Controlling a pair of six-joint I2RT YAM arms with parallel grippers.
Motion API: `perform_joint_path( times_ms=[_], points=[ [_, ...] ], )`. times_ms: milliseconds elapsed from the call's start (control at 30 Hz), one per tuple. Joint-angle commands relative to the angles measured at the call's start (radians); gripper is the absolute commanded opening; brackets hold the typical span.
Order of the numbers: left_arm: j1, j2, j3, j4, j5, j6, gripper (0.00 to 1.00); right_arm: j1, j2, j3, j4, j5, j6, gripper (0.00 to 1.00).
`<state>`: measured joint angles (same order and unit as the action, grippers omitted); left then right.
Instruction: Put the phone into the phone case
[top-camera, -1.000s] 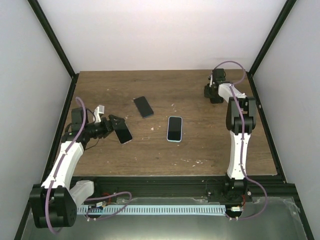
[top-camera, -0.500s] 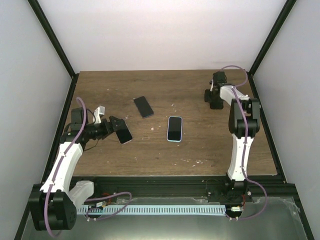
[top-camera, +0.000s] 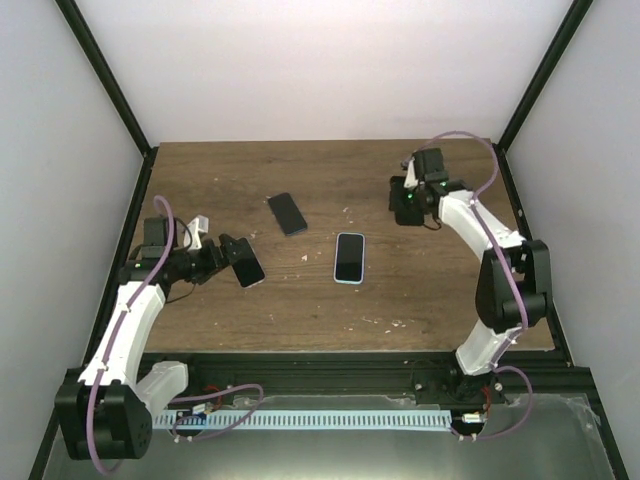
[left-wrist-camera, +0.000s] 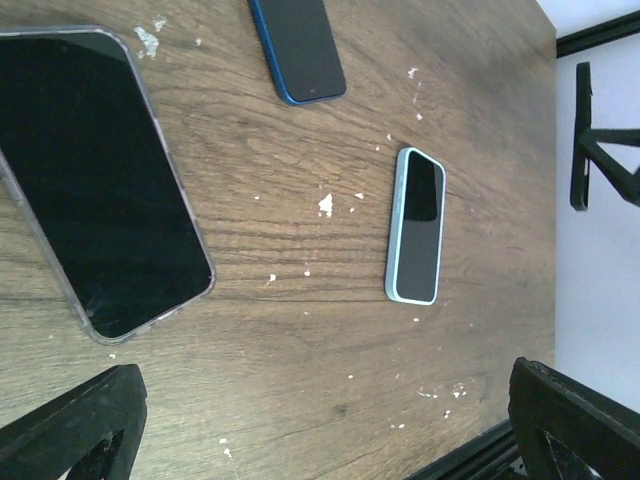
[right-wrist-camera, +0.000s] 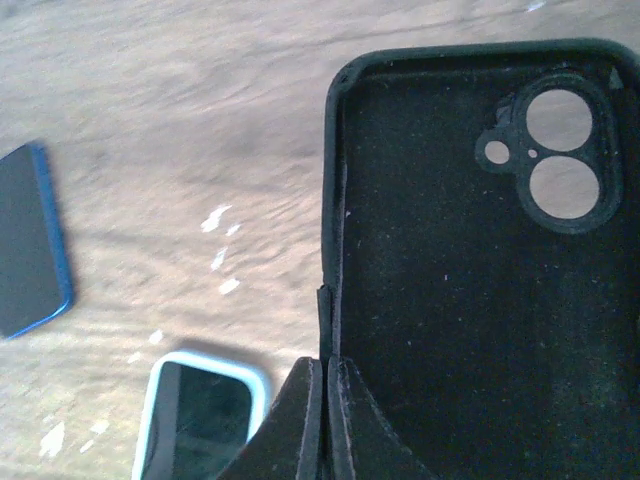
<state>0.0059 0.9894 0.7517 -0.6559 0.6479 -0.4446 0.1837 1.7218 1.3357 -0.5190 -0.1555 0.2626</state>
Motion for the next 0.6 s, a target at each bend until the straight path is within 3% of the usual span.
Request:
perform_joint_path(
  times_ms=[0,300,567],
  points=[
    [-0.004,0.003,0.028,-0.028,-0.051,-0.002,1.0,0.11,-0.095,-0.081,0.03,-0.062,0.094,0.01],
    [-0.004,-0.008,0.051,-0.041,-0.1,0.002,1.0,0.349,-0.178,-0.191,0.123,-0.098,0.251,0.01],
    [-0.004,-0.038,0.016,-0.036,-0.12,-0.021,0.99,0.521,-0.136,-0.228,0.204,-0.047,0.372,0.01]
  ],
)
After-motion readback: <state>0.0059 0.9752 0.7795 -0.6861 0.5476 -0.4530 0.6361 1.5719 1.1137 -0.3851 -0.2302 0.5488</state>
